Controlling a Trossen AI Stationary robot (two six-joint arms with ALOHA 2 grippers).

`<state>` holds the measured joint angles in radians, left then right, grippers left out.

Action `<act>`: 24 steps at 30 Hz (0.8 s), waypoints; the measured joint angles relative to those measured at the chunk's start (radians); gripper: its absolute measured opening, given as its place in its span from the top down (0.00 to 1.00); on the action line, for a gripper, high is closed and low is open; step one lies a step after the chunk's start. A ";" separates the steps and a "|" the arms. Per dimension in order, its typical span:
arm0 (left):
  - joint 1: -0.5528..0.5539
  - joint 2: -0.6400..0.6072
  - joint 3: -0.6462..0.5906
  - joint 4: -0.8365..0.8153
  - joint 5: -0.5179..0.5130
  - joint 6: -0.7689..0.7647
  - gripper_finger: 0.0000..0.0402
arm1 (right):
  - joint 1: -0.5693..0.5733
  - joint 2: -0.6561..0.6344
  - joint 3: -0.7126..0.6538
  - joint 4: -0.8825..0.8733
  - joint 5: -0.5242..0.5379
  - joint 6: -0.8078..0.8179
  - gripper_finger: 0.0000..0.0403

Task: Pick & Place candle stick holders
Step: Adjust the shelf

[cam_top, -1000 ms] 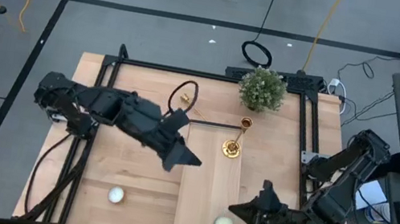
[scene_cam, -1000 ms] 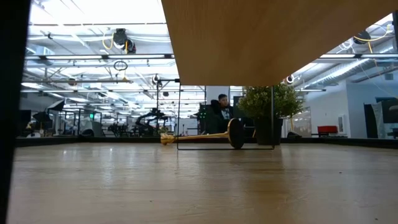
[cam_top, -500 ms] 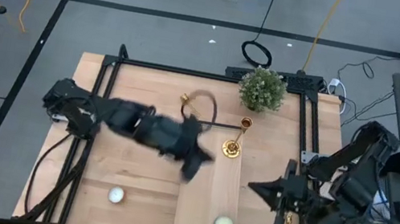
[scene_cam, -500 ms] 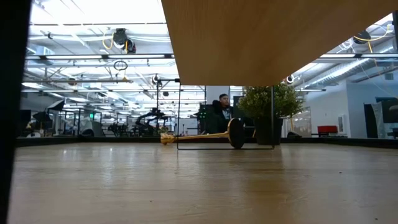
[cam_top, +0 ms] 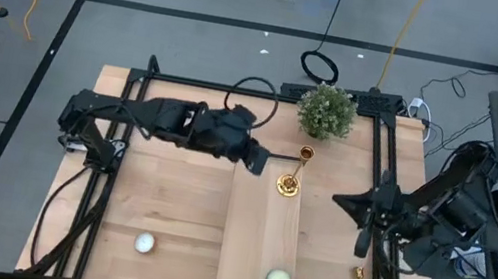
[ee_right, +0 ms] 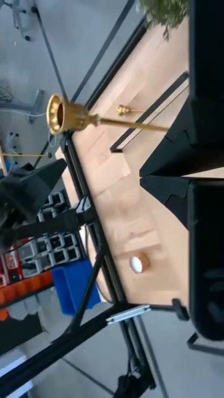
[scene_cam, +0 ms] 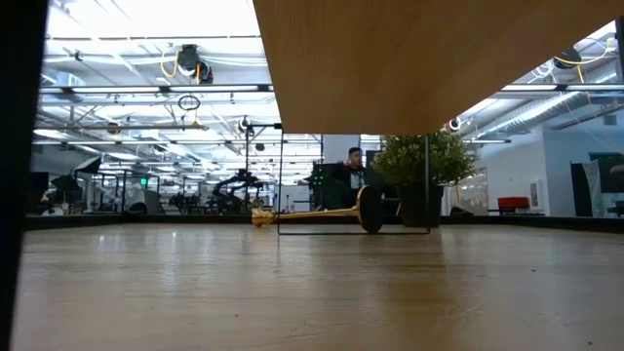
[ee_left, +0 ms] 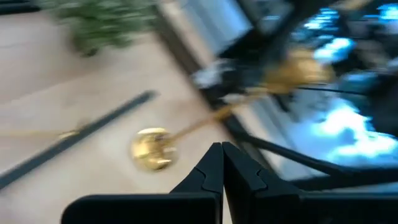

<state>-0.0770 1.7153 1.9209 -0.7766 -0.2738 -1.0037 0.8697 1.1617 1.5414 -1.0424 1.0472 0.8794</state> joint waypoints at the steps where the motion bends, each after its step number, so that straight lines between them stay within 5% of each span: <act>1: 0.019 0.000 0.000 -0.048 -0.014 -0.026 0.99 | -0.005 -0.002 0.000 -0.011 0.005 0.003 1.00; 11: 0.288 0.057 0.000 -0.324 0.113 0.084 0.98 | -0.073 -0.007 -0.068 -0.024 0.016 0.070 1.00; 18: 0.467 0.124 -0.001 -0.423 0.347 0.269 0.98 | -0.129 -0.037 -0.129 -0.024 -0.056 0.128 1.00; 24: 0.573 0.215 0.000 -0.476 0.446 0.354 0.98 | -0.161 -0.077 -0.161 -0.024 -0.057 0.148 1.00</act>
<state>0.4963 1.9299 1.9205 -1.2528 0.1720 -0.6496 0.7085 1.0845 1.3801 -1.0665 0.9906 1.0277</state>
